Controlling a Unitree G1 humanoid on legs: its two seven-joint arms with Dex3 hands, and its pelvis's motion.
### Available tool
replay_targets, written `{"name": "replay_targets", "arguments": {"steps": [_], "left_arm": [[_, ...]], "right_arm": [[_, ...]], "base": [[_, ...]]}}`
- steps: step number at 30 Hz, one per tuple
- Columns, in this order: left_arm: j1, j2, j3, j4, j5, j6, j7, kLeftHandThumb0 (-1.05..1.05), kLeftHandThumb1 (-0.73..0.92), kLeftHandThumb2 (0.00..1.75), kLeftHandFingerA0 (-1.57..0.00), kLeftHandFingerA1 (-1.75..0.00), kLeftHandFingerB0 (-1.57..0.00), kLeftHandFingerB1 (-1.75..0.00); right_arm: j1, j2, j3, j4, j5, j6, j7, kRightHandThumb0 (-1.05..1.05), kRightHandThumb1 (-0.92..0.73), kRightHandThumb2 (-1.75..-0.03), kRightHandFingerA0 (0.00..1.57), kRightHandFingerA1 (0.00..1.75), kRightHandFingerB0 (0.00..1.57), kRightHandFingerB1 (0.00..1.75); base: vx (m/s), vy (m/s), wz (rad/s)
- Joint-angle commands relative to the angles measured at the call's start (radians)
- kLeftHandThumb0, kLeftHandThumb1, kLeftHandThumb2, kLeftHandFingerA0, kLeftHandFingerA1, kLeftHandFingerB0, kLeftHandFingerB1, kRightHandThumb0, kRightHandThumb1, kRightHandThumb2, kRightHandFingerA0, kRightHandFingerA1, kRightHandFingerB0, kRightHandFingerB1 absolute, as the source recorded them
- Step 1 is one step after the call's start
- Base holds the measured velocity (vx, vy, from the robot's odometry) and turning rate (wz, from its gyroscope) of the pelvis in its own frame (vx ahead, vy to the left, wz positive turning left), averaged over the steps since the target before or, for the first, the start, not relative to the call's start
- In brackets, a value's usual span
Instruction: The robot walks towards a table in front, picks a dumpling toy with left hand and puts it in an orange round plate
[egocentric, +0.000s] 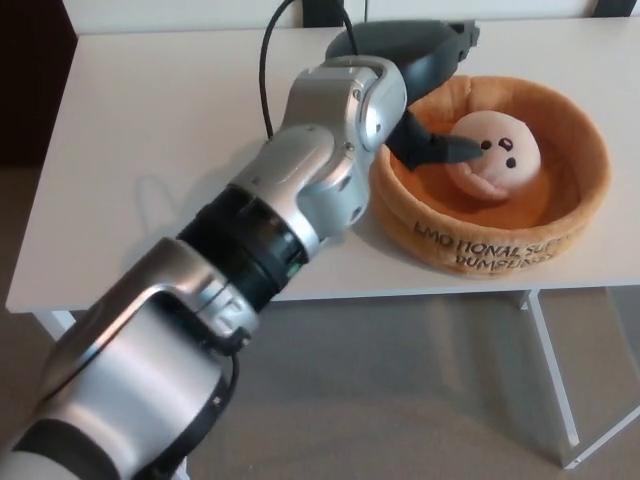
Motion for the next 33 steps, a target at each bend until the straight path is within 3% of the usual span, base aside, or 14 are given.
{"name": "replay_targets", "arguments": {"steps": [1,4,5,6,11,12,14,18,19,25,28,29,31,33], "left_arm": [[0.120,0.116,0.091,-0.371,-0.003,0.029,-0.043,-0.99,0.55,0.80,-0.06,-0.22,-0.04,-0.23],[0.347,0.199,0.224,-0.828,-0.047,-0.032,-0.046,-0.89,0.66,0.61,-0.12,-0.28,-0.08,-0.27],[0.410,0.219,0.267,-0.936,-0.077,-0.049,-0.065,-0.84,0.53,0.91,-0.04,-0.37,-0.04,-0.35],[0.495,0.242,0.326,-1.050,-0.121,-0.081,-0.086,-0.39,0.24,0.90,0.00,-0.48,0.00,-0.49],[0.753,0.292,0.491,-1.342,-0.241,-0.142,-0.157,-0.39,0.23,0.89,0.00,-0.48,0.00,-0.48],[0.834,0.304,0.538,-1.411,-0.272,-0.156,-0.182,-0.84,0.50,0.83,-0.16,-0.43,-0.09,-0.38],[0.952,0.311,0.601,-1.468,-0.325,-0.198,-0.205,-0.84,0.51,0.84,-0.20,-0.46,-0.11,-0.38],[1.284,0.308,0.772,-1.551,-0.490,-0.334,-0.273,-0.81,0.61,0.59,-0.23,-0.36,-0.18,-0.29],[1.396,0.296,0.806,-1.533,-0.550,-0.406,-0.280,-0.73,0.55,0.57,-0.25,-0.38,-0.22,-0.29],[1.933,0.333,0.945,-1.153,-0.704,-0.868,-0.327,-0.70,0.43,0.77,-0.46,-0.49,-0.39,-0.43],[2.048,0.369,0.942,-0.924,-0.627,-0.983,-0.237,-0.67,0.41,0.77,-0.56,-0.52,-0.48,-0.47],[2.082,0.384,0.936,-0.846,-0.562,-0.993,-0.174,-0.66,0.51,0.57,-0.59,-0.42,-0.51,-0.36],[2.082,0.408,0.914,-0.667,-0.506,-1.060,-0.066,-0.60,0.54,0.57,-0.56,-0.45,-0.49,-0.36],[2.063,0.432,0.891,-0.550,-0.442,-1.072,0.035,-0.76,0.53,0.65,-0.55,-0.47,-0.48,-0.39]], "right_arm": [[0.002,-0.002,-0.002,0.004,0.004,-0.003,-0.003,-0.53,-0.56,-0.89,0.65,0.61,0.38,0.49],[0.002,-0.005,0.000,0.013,0.003,0.006,0.010,-0.53,-0.56,-0.88,0.63,0.60,0.39,0.49],[0.004,-0.004,0.002,0.013,0.001,0.009,0.010,-0.47,-0.68,-0.62,0.71,0.45,0.45,0.35],[0.007,-0.004,0.001,0.013,0.001,0.008,0.005,-0.53,-0.56,-0.89,0.63,0.60,0.38,0.49],[0.015,-0.009,-0.001,0.010,0.003,0.004,0.000,-0.47,-0.69,-0.62,0.72,0.48,0.44,0.34],[0.017,-0.009,-0.001,0.009,0.003,0.006,-0.002,-0.46,-0.69,-0.62,0.72,0.49,0.44,0.34],[0.017,-0.009,-0.002,0.009,0.004,0.010,-0.003,-0.51,-0.56,-0.88,0.64,0.61,0.38,0.49],[0.023,-0.007,-0.009,0.015,0.011,0.009,-0.002,-0.46,-0.69,-0.62,0.71,0.46,0.45,0.35],[0.027,-0.005,-0.012,0.019,0.013,0.010,-0.001,-0.51,-0.57,-0.89,0.64,0.60,0.39,0.50],[0.042,-0.018,-0.008,0.005,0.010,0.020,0.009,-0.48,-0.70,-0.62,0.67,0.44,0.42,0.34],[0.046,-0.021,-0.008,0.001,0.010,0.024,0.003,-0.51,-0.57,-0.89,0.59,0.60,0.35,0.49],[0.040,-0.020,-0.011,0.017,0.013,0.037,0.010,-0.45,-0.70,-0.62,0.67,0.43,0.41,0.34],[0.034,-0.015,-0.011,0.039,0.009,0.051,0.008,-0.51,-0.57,-0.86,0.59,0.57,0.36,0.47],[0.033,-0.011,-0.010,0.049,0.006,0.058,0.004,-0.44,-0.69,-0.61,0.68,0.43,0.43,0.34]], "base": [[0.00,0.000,0.00],[0.00,0.000,0.00],[0.00,0.000,0.00],[0.00,0.000,0.00],[0.00,0.000,0.00],[0.00,0.000,0.00],[0.00,0.000,0.00],[0.00,0.000,0.00],[0.00,0.000,0.00],[0.00,0.000,0.00],[0.00,0.000,0.00],[0.00,0.000,0.00],[0.00,0.000,0.00],[0.00,0.000,0.00]]}}
